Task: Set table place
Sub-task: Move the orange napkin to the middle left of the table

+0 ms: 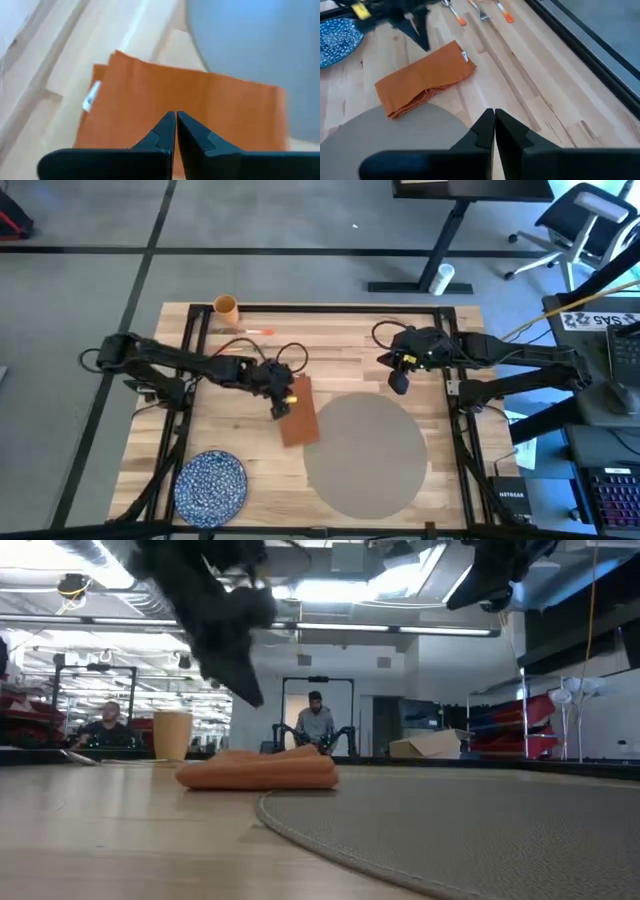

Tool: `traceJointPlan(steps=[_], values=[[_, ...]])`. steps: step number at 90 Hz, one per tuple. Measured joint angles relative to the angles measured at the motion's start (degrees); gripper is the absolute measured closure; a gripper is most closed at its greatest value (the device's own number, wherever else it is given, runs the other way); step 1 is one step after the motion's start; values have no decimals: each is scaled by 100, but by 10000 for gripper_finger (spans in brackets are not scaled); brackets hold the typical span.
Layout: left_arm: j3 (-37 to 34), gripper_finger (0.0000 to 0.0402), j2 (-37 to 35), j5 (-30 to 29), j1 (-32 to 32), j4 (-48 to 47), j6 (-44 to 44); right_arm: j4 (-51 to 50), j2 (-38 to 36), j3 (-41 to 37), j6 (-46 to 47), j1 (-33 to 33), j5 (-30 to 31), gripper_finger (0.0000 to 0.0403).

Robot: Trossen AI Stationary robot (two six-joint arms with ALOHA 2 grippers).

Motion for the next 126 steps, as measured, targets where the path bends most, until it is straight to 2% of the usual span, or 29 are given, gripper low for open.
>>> traceJointPlan(steps=[22, 33, 52, 60, 81, 100, 110, 119, 126], values=[[-1, 402, 785, 90, 102, -40, 146, -13, 0, 0, -2, 0, 2, 403], [-1, 402, 831, 86, 92, -191, 175, -46, 0, 0, -2, 0, 3, 403], [-2, 402, 805, -105, 95, -1023, 310, -46, 0, 0, -6, 0, 1, 403], [-156, 402, 788, -111, 95, -926, 403, -50, 0, 0, -6, 0, 1, 403], [-586, 402, 362, -127, 9, -926, -110, -45, 0, 2, -4, 0, 1, 403], [-470, 402, -901, -90, -211, -825, -555, -46, 0, 2, -4, 0, 0, 403], [-352, 402, -1397, -20, -419, -463, -751, -37, -2, 2, -4, 0, 1, 403], [-302, 402, -1491, 108, -625, -185, -798, -37, 0, 2, -4, 0, 3, 403], [-316, 402, -1234, 114, -771, -232, -806, -29, -2, 2, -4, 0, 5, 403]])
